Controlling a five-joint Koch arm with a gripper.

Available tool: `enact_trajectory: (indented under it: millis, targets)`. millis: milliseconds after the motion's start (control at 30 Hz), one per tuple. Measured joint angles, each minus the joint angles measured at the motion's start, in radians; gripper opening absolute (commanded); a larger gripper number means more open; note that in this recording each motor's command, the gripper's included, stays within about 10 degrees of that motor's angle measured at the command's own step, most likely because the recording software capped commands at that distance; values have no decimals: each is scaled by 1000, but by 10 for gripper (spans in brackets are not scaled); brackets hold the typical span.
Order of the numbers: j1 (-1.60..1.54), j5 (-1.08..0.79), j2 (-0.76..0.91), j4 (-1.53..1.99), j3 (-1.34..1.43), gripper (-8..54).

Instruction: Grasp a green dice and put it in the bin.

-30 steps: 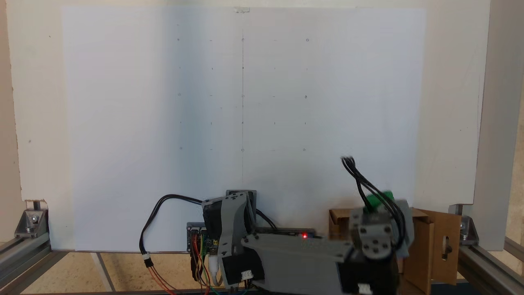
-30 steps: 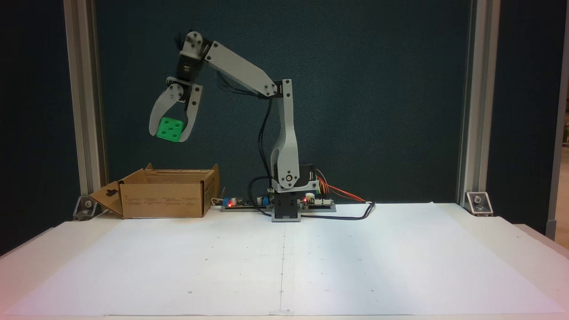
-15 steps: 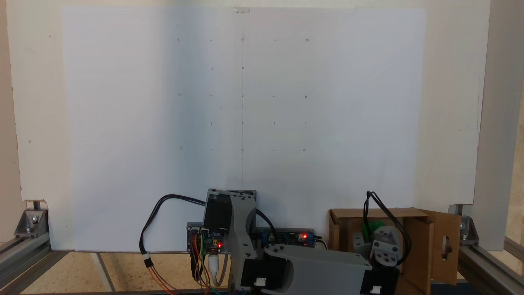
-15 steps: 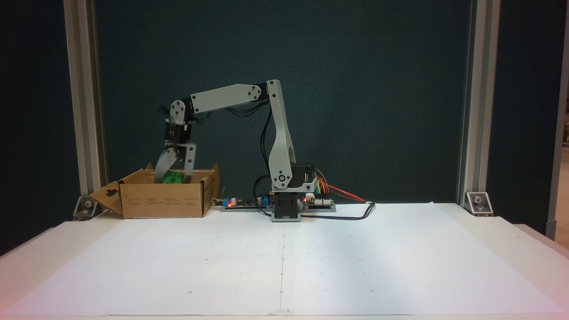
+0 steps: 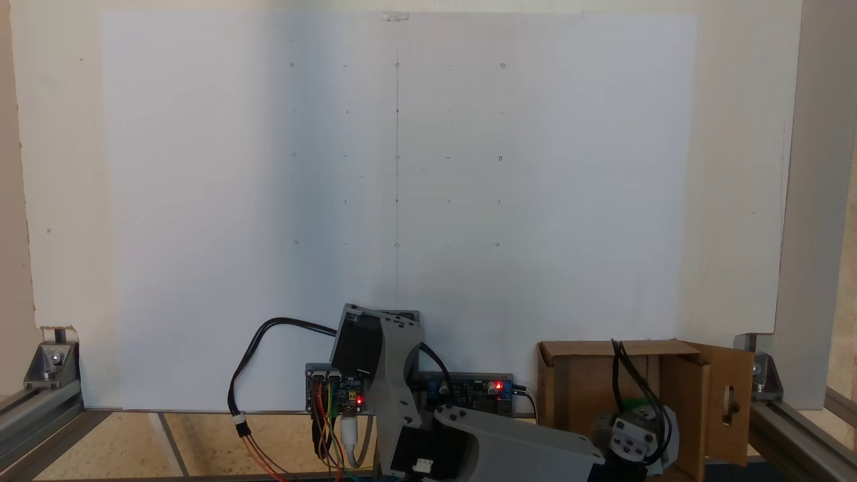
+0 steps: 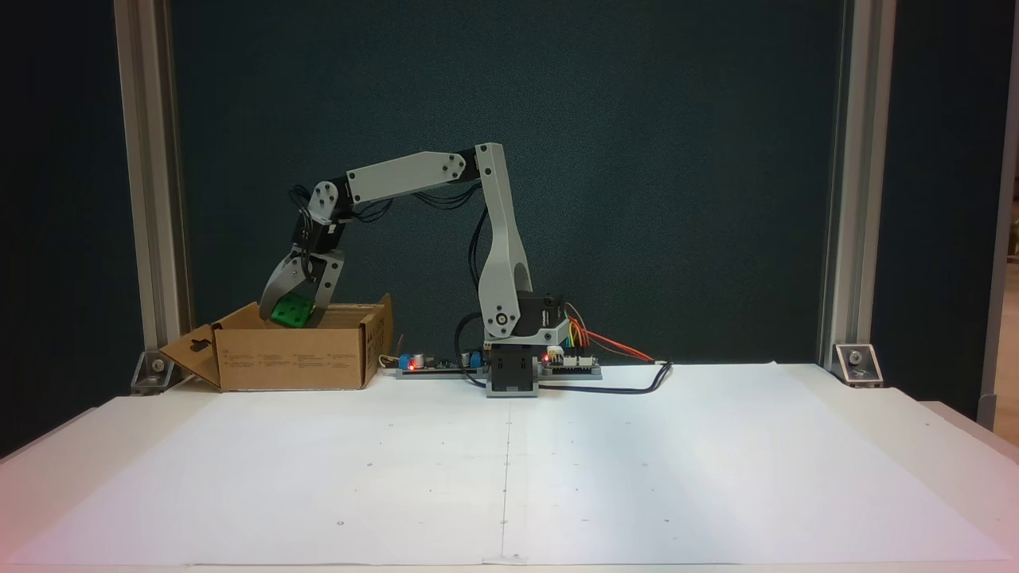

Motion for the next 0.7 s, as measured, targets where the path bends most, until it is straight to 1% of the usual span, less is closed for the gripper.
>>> enact_trajectory:
  millis: [33,67,133,367,433,533,567,600,633,700]
  targets:
    - [3,0,0,0,0,221]
    - [5,0,0,0,0,300]
    - [11,0,0,0,0,365]
    - [17,0,25,20,0,369]
    - [0,5,87,54,0,369]
    - [-72,100,225,91,0,369]
    - [-118,140,270,95,-3,379]
    - [-173,178,304,106,-11,417]
    - [-227,221,336,120,-18,441]
    - [-331,302,408,173,-18,443]
